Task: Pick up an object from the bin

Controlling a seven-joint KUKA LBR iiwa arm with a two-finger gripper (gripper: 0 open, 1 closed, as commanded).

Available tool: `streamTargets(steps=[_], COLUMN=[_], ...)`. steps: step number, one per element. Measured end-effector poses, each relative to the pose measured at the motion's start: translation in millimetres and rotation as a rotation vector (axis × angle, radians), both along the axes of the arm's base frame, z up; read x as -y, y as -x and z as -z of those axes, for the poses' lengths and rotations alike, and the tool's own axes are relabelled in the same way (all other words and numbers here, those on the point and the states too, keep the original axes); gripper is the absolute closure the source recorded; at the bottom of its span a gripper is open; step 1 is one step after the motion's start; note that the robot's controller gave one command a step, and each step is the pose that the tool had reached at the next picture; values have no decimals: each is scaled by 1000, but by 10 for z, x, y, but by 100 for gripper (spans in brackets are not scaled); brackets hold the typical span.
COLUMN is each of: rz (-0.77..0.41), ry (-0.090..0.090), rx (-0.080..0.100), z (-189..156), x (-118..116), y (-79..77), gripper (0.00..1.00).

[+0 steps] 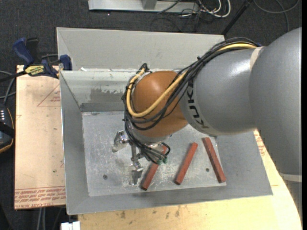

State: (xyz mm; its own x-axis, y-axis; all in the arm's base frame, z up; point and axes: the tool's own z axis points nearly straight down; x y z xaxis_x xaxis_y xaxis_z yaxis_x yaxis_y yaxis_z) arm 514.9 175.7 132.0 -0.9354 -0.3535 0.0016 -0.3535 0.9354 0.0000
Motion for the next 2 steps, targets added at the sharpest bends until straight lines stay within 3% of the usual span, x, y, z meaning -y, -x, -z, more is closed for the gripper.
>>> streamTargets(steps=[1, 2], rz=[-98, -157], ry=[-1, -4], rx=[-2, 5], z=[68, 302], x=[-83, 313], y=[59, 187], gripper=[0, 0])
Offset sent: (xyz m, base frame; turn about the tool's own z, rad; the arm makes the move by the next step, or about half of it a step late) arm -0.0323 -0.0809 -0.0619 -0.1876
